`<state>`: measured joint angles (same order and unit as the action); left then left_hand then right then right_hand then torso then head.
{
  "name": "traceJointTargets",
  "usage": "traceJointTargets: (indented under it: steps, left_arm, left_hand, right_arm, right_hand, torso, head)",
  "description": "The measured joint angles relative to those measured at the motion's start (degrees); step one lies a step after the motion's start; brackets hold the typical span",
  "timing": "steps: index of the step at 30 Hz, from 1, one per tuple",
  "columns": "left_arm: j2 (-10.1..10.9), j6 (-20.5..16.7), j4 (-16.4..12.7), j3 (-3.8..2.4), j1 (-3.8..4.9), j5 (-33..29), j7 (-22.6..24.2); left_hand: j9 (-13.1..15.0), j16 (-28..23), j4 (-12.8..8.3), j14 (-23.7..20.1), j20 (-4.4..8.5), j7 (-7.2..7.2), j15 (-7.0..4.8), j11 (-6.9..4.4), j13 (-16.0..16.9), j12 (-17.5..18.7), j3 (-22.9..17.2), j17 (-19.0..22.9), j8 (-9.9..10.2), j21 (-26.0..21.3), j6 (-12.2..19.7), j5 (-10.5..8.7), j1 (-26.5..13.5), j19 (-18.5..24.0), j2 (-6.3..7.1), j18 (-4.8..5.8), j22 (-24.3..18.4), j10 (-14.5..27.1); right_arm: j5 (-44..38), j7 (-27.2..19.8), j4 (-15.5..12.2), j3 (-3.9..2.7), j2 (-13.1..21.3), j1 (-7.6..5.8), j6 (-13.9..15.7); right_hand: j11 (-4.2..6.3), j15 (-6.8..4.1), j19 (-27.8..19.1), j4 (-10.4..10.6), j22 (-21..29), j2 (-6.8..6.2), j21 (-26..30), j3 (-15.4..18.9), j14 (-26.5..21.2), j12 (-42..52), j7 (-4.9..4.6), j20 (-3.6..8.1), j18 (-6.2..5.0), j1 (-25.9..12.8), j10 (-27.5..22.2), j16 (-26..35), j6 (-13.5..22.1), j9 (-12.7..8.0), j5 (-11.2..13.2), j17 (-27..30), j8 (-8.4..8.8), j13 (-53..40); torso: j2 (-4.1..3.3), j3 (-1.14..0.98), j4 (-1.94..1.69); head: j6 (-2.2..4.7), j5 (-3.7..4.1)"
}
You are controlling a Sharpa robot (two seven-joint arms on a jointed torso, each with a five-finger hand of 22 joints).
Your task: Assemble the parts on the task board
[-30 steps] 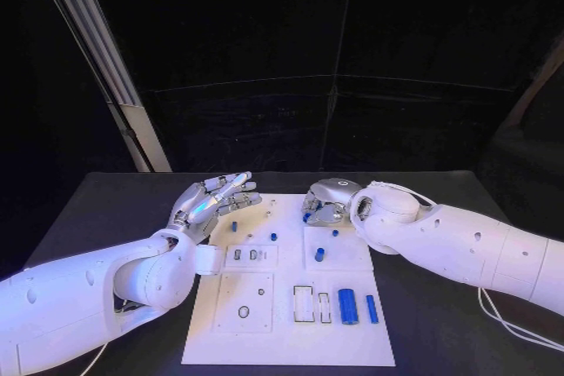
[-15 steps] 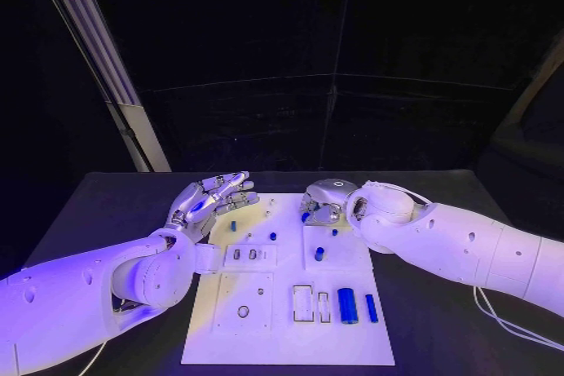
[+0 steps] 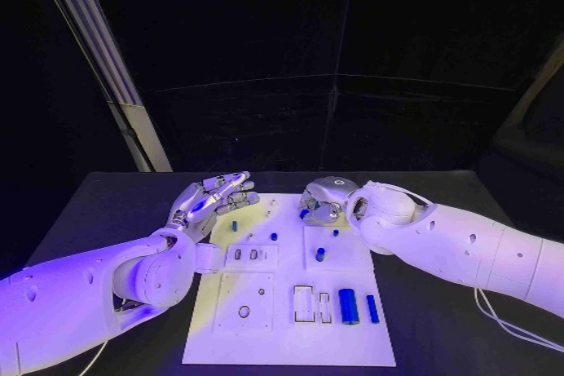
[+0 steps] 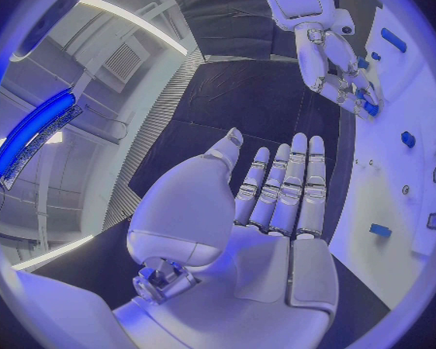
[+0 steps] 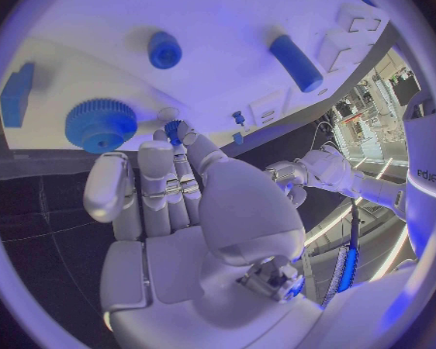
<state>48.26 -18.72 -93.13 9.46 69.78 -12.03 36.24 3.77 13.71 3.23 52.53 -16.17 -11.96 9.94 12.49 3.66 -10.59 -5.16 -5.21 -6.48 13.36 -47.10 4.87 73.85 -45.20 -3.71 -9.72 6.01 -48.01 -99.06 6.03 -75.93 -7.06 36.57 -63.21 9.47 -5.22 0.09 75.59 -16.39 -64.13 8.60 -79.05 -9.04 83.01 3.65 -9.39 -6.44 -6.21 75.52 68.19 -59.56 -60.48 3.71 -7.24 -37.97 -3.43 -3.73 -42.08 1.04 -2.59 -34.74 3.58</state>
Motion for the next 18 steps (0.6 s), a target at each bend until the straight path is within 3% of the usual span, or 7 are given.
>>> traceJointTargets:
  steps: [8,10,12,15,18]
  left_arm:
    - [0.39,0.09,-0.05,0.00,0.01,-0.41,0.12]
    - [0.48,0.14,-0.05,-0.01,0.01,-0.49,0.18]
    - [0.56,0.18,-0.05,-0.01,0.01,-0.55,0.21]
    - [0.57,0.27,-0.02,-0.01,0.01,-0.64,0.26]
    - [0.55,0.37,0.01,-0.01,0.02,-0.70,0.30]
  left_hand:
    - [0.00,0.00,-0.16,0.00,0.20,0.00,0.00,0.00,0.00,0.00,-0.16,0.05,0.22,0.00,0.00,0.00,-0.21,-0.20,-0.21,0.00,-0.07,0.00]
    - [0.00,0.00,-0.15,0.00,0.20,0.00,0.00,0.00,0.00,0.00,-0.16,0.05,0.22,0.00,0.00,0.00,-0.21,-0.20,-0.21,0.00,-0.07,0.00]
    - [0.00,0.00,-0.15,0.00,0.20,0.00,0.00,0.00,0.00,0.00,-0.15,0.05,0.22,0.00,0.00,0.00,-0.21,-0.20,-0.21,0.00,-0.06,0.00]
    - [0.00,0.00,-0.15,0.00,0.20,0.00,0.00,0.00,0.01,0.00,-0.16,0.05,0.22,0.00,0.00,0.00,-0.21,-0.20,-0.21,0.00,-0.06,0.00]
    - [0.00,0.00,-0.15,0.00,0.20,0.00,0.00,0.00,0.01,0.00,-0.16,0.05,0.22,0.00,0.00,0.00,-0.21,-0.20,-0.21,0.00,-0.06,0.00]
  right_arm:
    - [1.04,0.00,-0.81,-0.02,-0.28,0.00,5.21]
    - [1.38,-0.02,-0.44,-0.02,-0.79,-0.04,6.48]
    - [1.69,-0.06,0.06,-0.02,-1.34,-0.12,7.38]
    - [2.15,-0.13,1.07,-0.03,-2.31,-0.23,8.53]
    - [2.51,-0.24,2.28,-0.03,-3.43,-0.29,9.42]
  right_hand:
    - [0.00,0.00,0.00,0.39,-0.13,-1.89,-0.33,-4.42,0.00,0.00,-0.01,0.00,0.00,-1.89,0.00,-0.18,-0.01,0.02,-0.14,0.30,0.00,-0.05]
    - [0.00,0.00,0.00,0.47,-0.15,-2.13,-0.33,-5.28,0.00,0.00,-0.01,0.00,0.00,-2.13,0.00,-0.24,-0.01,0.03,-0.14,0.31,0.00,-0.05]
    - [0.00,0.21,0.00,0.82,-0.23,-3.37,-0.56,-7.81,-0.21,0.00,-0.01,0.00,0.00,-3.15,0.00,-0.53,-0.02,0.03,-0.14,0.51,0.00,-0.07]
    - [0.00,0.21,0.00,1.19,-0.23,-4.17,-0.56,-9.15,-0.21,0.01,-0.02,0.00,0.00,-3.37,0.00,-0.53,-0.04,0.05,-0.14,0.55,-0.01,-0.07]
    - [0.00,0.21,0.00,1.38,-0.28,-4.31,-0.56,-9.77,-0.21,0.01,-0.03,0.00,0.00,-3.54,0.00,-0.52,-0.04,0.04,-0.14,0.61,-0.01,-0.06]
  torso:
    - [-0.03,0.04,-0.08]
    - [-0.04,0.04,-0.14]
    - [-0.05,0.04,-0.18]
    - [-0.07,0.07,-0.26]
    - [-0.09,0.09,-0.32]
  head:
    - [0.20,-0.10]
    - [0.23,-0.09]
    - [0.27,-0.09]
    - [0.42,-0.10]
    - [0.64,-0.23]
